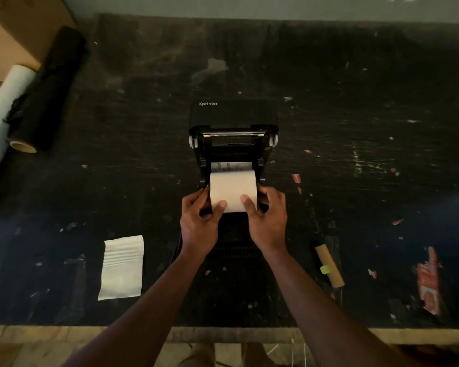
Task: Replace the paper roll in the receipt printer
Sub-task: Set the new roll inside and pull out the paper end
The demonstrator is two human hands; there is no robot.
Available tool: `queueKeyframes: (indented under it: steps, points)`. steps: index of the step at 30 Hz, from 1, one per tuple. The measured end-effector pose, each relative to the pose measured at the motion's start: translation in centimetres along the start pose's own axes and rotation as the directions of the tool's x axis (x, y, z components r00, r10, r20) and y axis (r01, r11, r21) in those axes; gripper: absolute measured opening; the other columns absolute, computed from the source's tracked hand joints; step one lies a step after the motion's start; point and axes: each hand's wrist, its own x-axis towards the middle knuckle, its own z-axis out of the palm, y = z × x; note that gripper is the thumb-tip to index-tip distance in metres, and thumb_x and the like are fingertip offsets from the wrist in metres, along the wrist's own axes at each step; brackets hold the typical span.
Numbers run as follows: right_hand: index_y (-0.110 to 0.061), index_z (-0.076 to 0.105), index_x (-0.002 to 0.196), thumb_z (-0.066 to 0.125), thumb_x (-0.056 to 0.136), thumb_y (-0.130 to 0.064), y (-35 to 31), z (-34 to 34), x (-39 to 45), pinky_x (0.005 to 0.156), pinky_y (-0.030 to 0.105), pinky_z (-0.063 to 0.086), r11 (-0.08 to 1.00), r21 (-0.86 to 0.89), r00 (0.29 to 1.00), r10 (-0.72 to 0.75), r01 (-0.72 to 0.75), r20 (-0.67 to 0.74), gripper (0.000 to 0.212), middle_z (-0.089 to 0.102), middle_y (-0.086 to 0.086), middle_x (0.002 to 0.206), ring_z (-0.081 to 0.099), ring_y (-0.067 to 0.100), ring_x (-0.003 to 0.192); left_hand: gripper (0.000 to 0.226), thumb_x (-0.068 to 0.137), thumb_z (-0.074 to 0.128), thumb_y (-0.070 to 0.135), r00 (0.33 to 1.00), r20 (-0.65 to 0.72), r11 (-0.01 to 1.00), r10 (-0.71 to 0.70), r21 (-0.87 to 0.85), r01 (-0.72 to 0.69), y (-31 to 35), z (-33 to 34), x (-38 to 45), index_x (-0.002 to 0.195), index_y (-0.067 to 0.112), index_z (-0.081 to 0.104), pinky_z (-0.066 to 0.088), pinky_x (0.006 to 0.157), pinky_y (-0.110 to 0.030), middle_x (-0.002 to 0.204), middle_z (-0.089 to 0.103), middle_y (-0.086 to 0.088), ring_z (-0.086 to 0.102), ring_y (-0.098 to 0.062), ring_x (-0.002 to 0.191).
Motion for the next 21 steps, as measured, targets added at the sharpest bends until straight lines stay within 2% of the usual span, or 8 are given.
queueKeyframes:
  steps: [3, 5, 7, 10, 11, 15, 18, 21]
  points:
    - [-0.015, 0.061, 0.126, 0.075, 0.093, -0.033, 0.38, -0.06, 0.32, 0.072, 0.002, 0.05, 1.0, -0.028, 1.0, 0.002, -0.002, -0.004, 0.04, 0.052, 0.005, 0.134, 0.06, 0.015, 0.115, 0.056, 0.094, 0.075, 0.026, 1.0, -0.014, 0.999, 0.005, 0.039, -0.004, -0.18, 0.5, 0.24, 0.145, 0.012, 0.058, 0.042, 0.072, 0.007, 0.143, 0.048, -0.009, 0.06, 0.002, 0.095]
    - [-0.014, 0.061, 0.127, 0.075, 0.093, -0.033, 0.52, -0.12, 0.58, 0.07, 0.0, 0.049, 0.999, -0.047, 1.0, 0.012, -0.012, -0.001, 0.041, 0.053, 0.006, 0.135, 0.061, 0.015, 0.113, 0.056, 0.094, 0.075, 0.026, 1.0, -0.016, 0.999, 0.014, 0.05, -0.014, -0.26, 0.67, 0.38, 0.146, 0.012, 0.058, 0.043, 0.072, 0.006, 0.143, 0.048, -0.01, 0.061, -0.002, 0.098]
    - [-0.012, 0.062, 0.128, 0.075, 0.093, -0.034, 0.45, -0.14, 0.75, 0.07, 0.008, 0.053, 0.997, -0.072, 1.0, 0.023, -0.023, -0.003, 0.043, 0.054, 0.007, 0.136, 0.063, 0.017, 0.114, 0.057, 0.095, 0.074, 0.027, 0.999, -0.013, 0.997, 0.035, 0.07, -0.034, -0.38, 0.66, 0.44, 0.146, 0.012, 0.057, 0.044, 0.074, 0.006, 0.142, 0.048, -0.011, 0.061, -0.008, 0.103]
    - [-0.01, 0.062, 0.13, 0.076, 0.092, -0.033, 0.16, -0.2, 0.74, 0.082, 0.028, 0.062, 0.995, -0.097, 1.0, 0.03, -0.031, -0.011, 0.046, 0.054, 0.009, 0.137, 0.065, 0.02, 0.114, 0.057, 0.095, 0.073, 0.028, 0.998, -0.001, 0.994, 0.057, 0.094, -0.057, -0.64, 0.64, 0.52, 0.147, 0.011, 0.056, 0.047, 0.073, 0.003, 0.142, 0.047, -0.011, 0.061, -0.009, 0.105]
    - [-0.01, 0.063, 0.129, 0.076, 0.092, -0.033, 0.11, -0.23, 0.73, 0.082, 0.03, 0.062, 0.995, -0.099, 1.0, 0.027, -0.028, -0.011, 0.046, 0.055, 0.009, 0.136, 0.065, 0.02, 0.114, 0.057, 0.095, 0.073, 0.027, 0.998, 0.004, 0.994, 0.06, 0.092, -0.06, -0.69, 0.6, 0.53, 0.147, 0.011, 0.056, 0.048, 0.074, 0.0, 0.142, 0.047, -0.011, 0.061, -0.009, 0.106]
    - [-0.01, 0.064, 0.128, 0.077, 0.092, -0.033, 0.23, -0.38, 0.82, 0.07, 0.009, 0.047, 0.992, -0.12, 0.999, 0.029, -0.031, -0.017, 0.045, 0.057, 0.008, 0.135, 0.067, 0.02, 0.112, 0.059, 0.095, 0.074, 0.027, 0.998, 0.012, 0.996, 0.065, 0.063, -0.065, -0.79, 0.54, 0.59, 0.148, 0.012, 0.054, 0.05, 0.08, -0.004, 0.141, 0.045, -0.009, 0.062, -0.011, 0.11]
    - [-0.011, 0.063, 0.128, 0.077, 0.092, -0.033, 0.29, -0.28, 0.83, 0.062, 0.003, 0.048, 0.992, -0.116, 0.999, 0.038, -0.04, -0.019, 0.045, 0.057, 0.008, 0.136, 0.067, 0.02, 0.112, 0.059, 0.095, 0.074, 0.026, 0.997, 0.007, 0.995, 0.077, 0.056, -0.077, -0.83, 0.55, 0.62, 0.148, 0.011, 0.054, 0.051, 0.085, -0.008, 0.141, 0.044, -0.009, 0.063, -0.014, 0.113]
    - [-0.01, 0.064, 0.127, 0.077, 0.092, -0.031, 0.21, -0.06, 0.74, 0.064, -0.003, 0.046, 0.993, -0.109, 0.999, 0.04, -0.043, -0.034, 0.044, 0.057, 0.009, 0.136, 0.067, 0.021, 0.111, 0.058, 0.095, 0.074, 0.025, 0.997, 0.013, 0.995, 0.075, 0.061, -0.076, -0.83, 0.47, 0.83, 0.148, 0.01, 0.055, 0.052, 0.088, -0.013, 0.142, 0.045, -0.01, 0.063, -0.016, 0.114]
